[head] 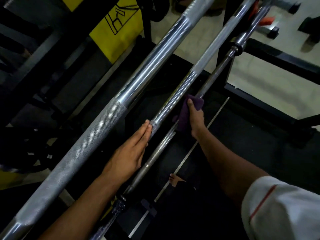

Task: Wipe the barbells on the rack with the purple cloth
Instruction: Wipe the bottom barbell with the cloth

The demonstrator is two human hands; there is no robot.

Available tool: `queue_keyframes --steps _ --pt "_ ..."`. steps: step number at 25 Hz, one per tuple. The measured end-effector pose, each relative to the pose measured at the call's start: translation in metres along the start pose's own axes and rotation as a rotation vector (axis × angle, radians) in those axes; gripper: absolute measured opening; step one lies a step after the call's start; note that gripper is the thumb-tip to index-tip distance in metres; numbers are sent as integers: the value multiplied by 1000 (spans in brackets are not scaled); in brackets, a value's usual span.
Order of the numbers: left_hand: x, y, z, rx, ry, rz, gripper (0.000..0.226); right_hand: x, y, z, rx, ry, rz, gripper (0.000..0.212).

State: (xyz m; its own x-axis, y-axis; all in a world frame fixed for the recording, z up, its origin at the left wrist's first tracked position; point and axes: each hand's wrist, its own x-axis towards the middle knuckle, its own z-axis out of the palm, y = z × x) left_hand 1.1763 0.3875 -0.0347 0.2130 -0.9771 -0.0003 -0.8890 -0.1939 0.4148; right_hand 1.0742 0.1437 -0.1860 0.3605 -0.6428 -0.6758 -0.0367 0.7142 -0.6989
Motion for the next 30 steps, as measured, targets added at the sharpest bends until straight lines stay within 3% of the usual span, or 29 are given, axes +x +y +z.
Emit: queue_keyframes --steps 5,8,12,16,23,26,30 --pt "-2 -4 4 -1 42 21 62 -29 5 -33 -525 -99 -21 41" --pt "-4 -9 9 -2 73 45 61 -58 10 -51 -628 -112 -104 42" --pt "-7 -10 13 -15 139 43 59 -109 7 -64 -680 -180 -252 16" --pt "-13 -6 11 -4 170 12 54 -129 2 -74 -867 -229 -218 47" --pt "-107 10 -4 6 164 -223 51 -150 -14 -94 -1025 -321 -254 46" --pt "-146 7 -9 21 115 -306 57 -151 -5 -91 -1106 -359 -397 42" --pt "-154 3 -16 47 50 -270 61 -147 -7 -67 -1247 -308 -615 50"
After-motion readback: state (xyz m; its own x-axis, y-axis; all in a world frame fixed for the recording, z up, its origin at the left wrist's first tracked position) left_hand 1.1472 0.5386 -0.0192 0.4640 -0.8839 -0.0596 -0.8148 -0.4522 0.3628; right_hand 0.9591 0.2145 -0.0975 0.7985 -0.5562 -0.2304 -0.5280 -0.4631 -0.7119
